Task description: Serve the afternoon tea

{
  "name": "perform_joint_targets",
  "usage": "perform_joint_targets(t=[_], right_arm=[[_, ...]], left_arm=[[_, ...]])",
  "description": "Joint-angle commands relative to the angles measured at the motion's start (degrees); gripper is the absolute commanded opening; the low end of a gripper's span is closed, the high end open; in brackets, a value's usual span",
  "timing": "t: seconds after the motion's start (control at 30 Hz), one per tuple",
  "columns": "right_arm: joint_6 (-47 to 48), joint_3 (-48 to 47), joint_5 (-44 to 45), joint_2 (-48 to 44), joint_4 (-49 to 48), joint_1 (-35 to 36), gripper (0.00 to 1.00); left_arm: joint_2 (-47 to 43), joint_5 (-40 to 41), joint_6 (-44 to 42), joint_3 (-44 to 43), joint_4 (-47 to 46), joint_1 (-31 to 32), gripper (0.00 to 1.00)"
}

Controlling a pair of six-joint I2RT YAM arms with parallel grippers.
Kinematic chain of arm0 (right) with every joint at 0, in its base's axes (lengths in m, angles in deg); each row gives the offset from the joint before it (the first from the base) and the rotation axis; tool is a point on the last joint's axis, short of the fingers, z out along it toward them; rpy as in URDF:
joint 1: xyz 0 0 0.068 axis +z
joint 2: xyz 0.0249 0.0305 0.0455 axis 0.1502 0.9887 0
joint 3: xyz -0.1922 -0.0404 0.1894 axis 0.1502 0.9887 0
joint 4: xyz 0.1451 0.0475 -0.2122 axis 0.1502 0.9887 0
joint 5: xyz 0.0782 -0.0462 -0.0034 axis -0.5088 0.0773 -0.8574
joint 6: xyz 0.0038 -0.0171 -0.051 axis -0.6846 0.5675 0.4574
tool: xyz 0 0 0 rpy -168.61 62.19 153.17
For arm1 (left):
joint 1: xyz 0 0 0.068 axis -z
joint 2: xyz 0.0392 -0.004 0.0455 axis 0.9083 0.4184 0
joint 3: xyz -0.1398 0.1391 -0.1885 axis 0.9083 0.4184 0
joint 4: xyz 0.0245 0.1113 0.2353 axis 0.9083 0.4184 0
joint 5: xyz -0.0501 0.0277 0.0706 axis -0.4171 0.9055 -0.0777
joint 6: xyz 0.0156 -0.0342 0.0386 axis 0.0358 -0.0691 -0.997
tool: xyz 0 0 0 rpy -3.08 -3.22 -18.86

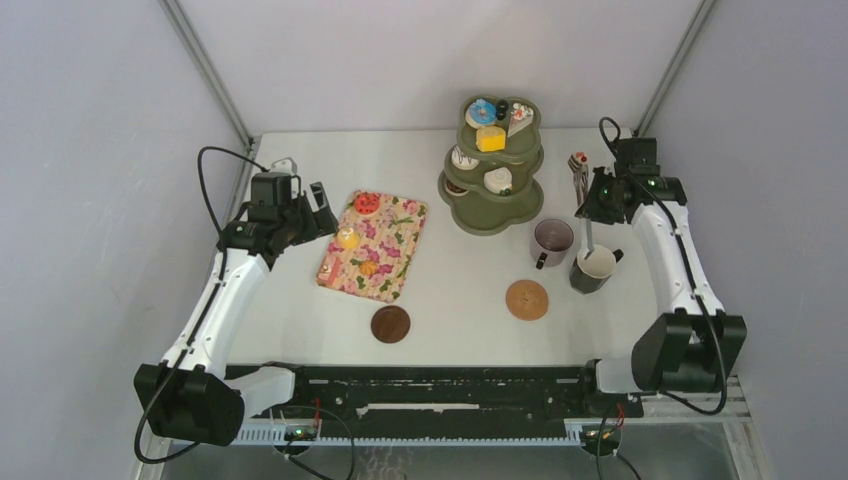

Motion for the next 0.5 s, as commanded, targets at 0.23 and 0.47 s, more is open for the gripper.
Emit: perform_joint_targets(t=[0.23, 0.47], right_arm=[[-2.95, -7.89, -0.42, 12.79, -5.13, 7.47, 0.1], [-3.5, -11.86, -0.78, 18.98, -5.95, 11.01, 0.1]], left_arm=[[-1.43, 0.8, 0.53, 0.21, -1.83, -0.54, 0.88], [-1.74, 1.38, 0.34, 0.48, -1.63, -0.8, 0.88]])
